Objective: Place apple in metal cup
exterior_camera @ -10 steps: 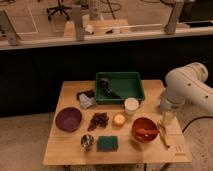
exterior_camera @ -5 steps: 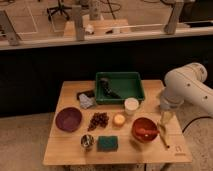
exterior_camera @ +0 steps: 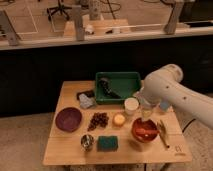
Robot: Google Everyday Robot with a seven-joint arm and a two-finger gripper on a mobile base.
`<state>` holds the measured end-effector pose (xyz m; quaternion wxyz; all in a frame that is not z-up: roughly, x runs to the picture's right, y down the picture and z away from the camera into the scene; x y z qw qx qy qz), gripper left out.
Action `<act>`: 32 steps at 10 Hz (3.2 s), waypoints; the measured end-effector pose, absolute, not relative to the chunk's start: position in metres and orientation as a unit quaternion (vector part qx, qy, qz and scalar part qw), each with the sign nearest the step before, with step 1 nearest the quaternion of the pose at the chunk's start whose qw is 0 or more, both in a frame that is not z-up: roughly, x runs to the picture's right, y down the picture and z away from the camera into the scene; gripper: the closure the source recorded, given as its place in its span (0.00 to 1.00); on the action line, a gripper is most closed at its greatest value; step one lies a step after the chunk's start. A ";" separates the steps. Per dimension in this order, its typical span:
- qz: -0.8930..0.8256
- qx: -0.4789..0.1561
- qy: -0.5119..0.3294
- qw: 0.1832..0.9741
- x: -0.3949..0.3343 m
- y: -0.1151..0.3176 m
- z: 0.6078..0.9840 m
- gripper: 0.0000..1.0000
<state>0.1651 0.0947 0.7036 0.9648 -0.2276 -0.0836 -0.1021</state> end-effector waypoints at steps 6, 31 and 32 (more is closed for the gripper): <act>-0.114 -0.228 -0.086 0.963 0.160 0.099 0.709 0.20; -0.285 -0.221 -0.202 0.911 0.055 0.147 0.762 1.00; -0.290 -0.223 -0.216 0.905 0.049 0.142 0.745 1.00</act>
